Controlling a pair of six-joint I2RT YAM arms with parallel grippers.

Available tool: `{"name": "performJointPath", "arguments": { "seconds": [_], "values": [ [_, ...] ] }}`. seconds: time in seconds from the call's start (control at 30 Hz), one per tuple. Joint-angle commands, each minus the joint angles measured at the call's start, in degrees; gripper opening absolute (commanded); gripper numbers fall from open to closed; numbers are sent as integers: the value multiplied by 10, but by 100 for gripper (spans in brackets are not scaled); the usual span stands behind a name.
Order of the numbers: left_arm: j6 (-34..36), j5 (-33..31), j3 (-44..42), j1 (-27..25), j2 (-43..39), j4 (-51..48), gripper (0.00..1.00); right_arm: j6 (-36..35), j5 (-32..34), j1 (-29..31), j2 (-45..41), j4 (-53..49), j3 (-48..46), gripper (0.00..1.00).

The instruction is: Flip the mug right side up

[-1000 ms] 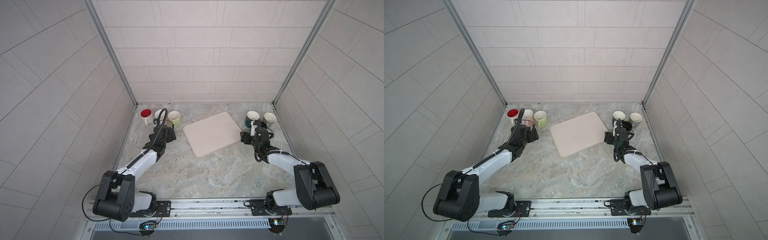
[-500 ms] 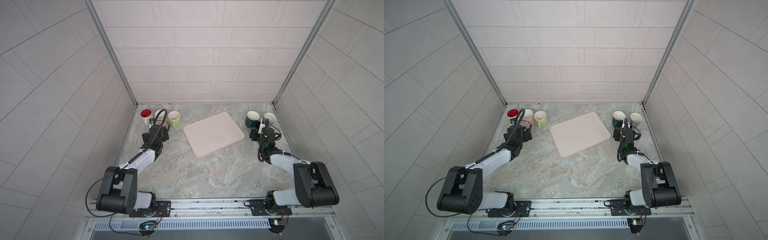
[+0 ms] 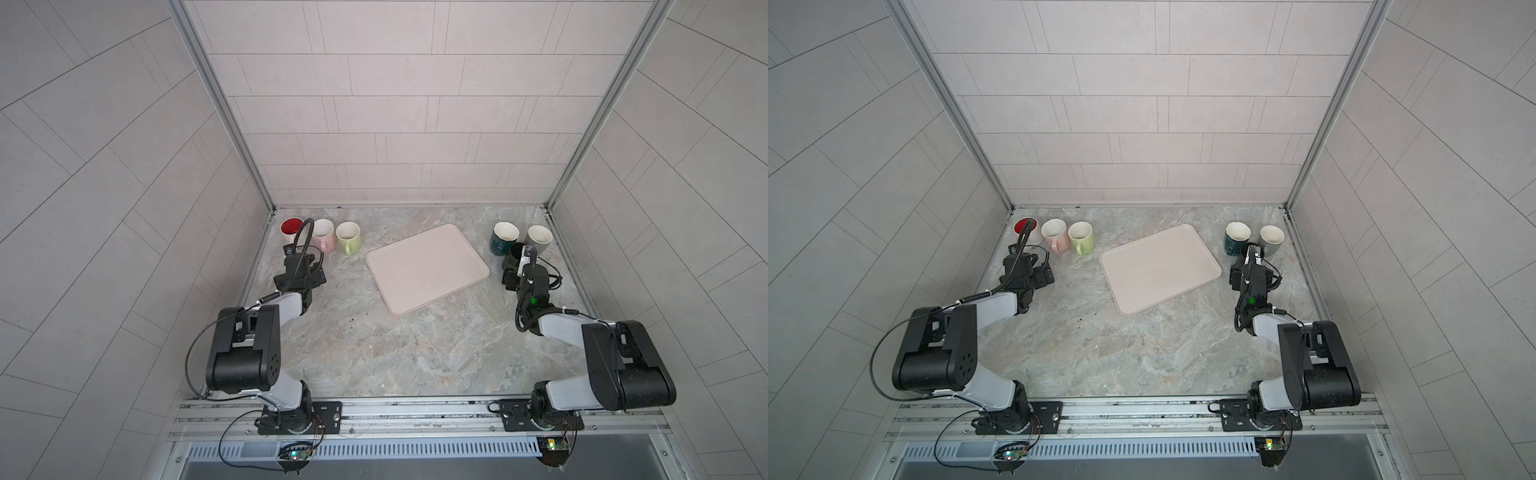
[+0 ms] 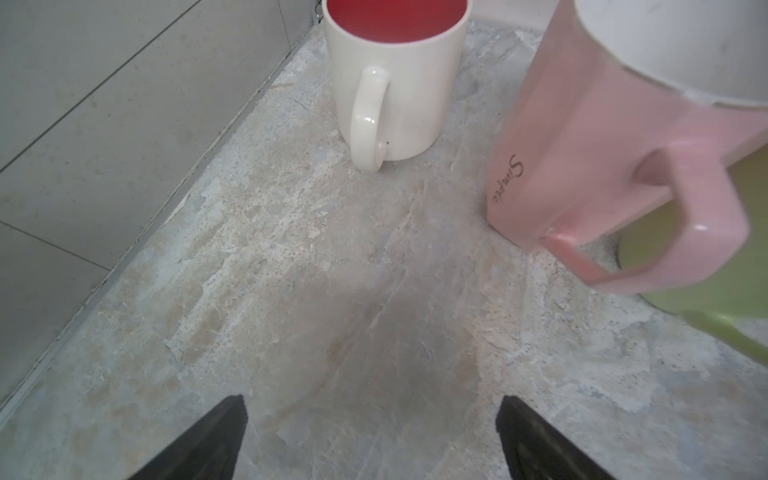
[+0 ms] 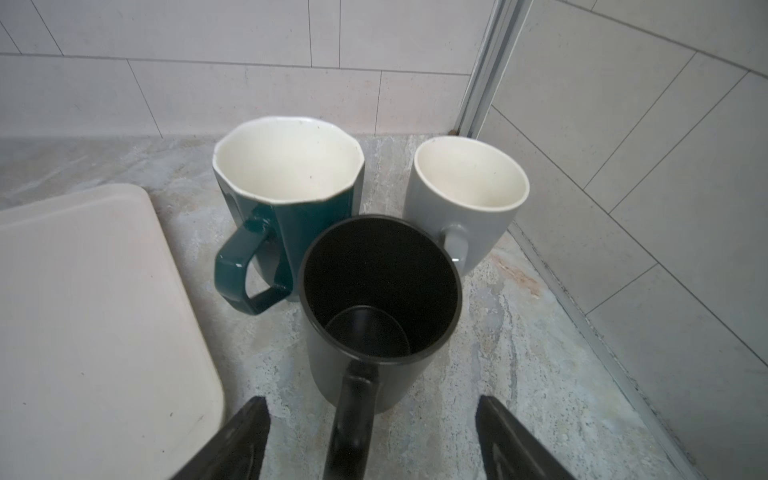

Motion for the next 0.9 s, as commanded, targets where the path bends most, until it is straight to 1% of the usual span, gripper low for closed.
{"name": "performJointPath", "arguments": {
  "seconds": [0.0,0.07,0.1,0.17,0.2,0.33,0.43,0.53,0.6,0.67,0.7,0.73,0.77,0.87],
  "values": [
    [20,30,-22,9,-5,76,100,-7,23,0,13,52,-13,80],
    [30,39,-40,11,-5,116,100,-7,26,0,32,74,-14,80],
    [30,40,-41,11,-5,122,100,-11,29,0,40,87,-15,80],
    [31,41,-37,11,-4,113,100,-13,25,7,43,69,-8,80],
    [31,42,-37,11,-3,115,100,-20,24,10,51,85,-11,80],
    [39,61,-57,10,-12,143,100,-33,26,16,93,215,-55,81],
    [56,101,-91,10,-18,207,100,-26,31,16,72,155,-43,82],
    [65,124,-95,10,-14,220,100,-33,24,17,92,212,-54,83],
    [72,139,-107,9,-12,244,100,-33,20,16,80,172,-45,84],
    [77,140,-128,6,-13,280,100,-35,17,16,89,199,-51,84],
    [78,141,-139,6,-10,307,100,-36,13,16,87,202,-53,86],
    [78,138,-148,4,-5,326,100,-35,15,16,84,196,-54,92],
    [81,136,-156,2,0,346,100,-35,16,16,88,206,-56,95],
    [80,140,-167,1,29,399,100,-35,17,15,88,207,-56,97]
  ]
}}
